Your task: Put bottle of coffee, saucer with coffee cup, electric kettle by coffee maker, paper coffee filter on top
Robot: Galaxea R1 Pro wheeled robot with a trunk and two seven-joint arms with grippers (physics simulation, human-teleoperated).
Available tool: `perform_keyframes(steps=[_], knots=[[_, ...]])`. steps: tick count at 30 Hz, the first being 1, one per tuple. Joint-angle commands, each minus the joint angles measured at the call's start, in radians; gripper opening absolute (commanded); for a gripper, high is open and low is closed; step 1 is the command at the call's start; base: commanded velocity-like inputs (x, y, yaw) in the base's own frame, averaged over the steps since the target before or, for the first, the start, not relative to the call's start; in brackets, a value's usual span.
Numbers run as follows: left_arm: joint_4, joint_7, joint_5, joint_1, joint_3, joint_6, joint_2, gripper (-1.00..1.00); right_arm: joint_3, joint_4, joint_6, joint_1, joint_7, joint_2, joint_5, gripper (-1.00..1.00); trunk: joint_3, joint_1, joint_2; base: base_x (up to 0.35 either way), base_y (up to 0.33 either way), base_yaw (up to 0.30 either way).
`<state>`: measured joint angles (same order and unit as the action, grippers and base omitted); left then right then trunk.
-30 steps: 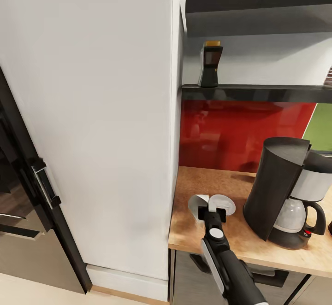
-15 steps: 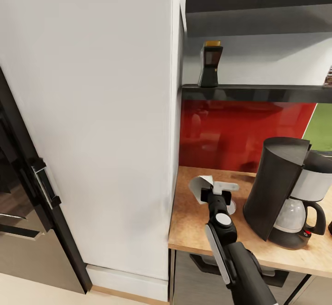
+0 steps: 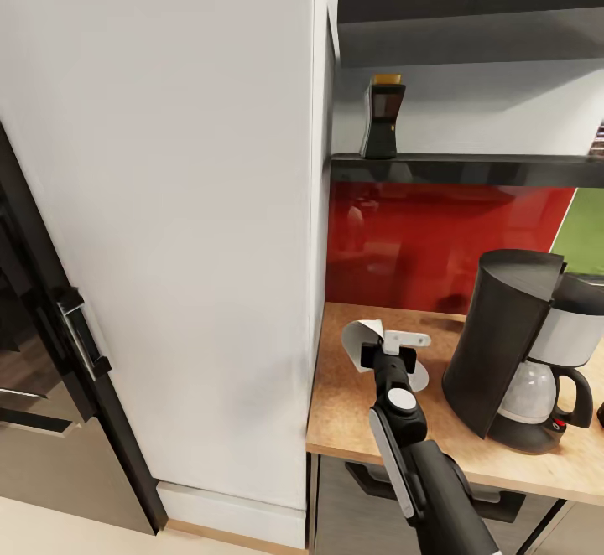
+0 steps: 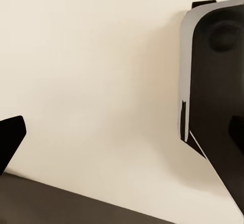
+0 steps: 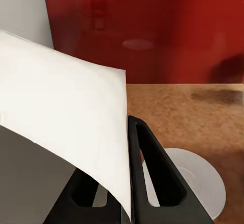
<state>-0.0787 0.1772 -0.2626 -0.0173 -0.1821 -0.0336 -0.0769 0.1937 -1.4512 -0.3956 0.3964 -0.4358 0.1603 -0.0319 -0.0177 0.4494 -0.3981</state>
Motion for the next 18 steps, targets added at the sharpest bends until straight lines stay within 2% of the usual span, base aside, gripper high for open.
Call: perform_keyframes(steps=[1,18], knots=[[0.000,0.002,-0.010,-0.001,-0.008,-0.003,0.000,1.00,0.001,-0.001,-0.006,0.001,-0.004,0.000,0.000,-1.00,-0.002,0.001,-0.002,0.000,0.000,0.000],[-0.004,0.003,-0.010,-0.001,-0.010,-0.004,0.000,1.00,0.001,0.000,-0.006,0.001,-0.004,0.000,0.000,-1.00,-0.002,0.001,-0.002,0.000,0.000,0.000]])
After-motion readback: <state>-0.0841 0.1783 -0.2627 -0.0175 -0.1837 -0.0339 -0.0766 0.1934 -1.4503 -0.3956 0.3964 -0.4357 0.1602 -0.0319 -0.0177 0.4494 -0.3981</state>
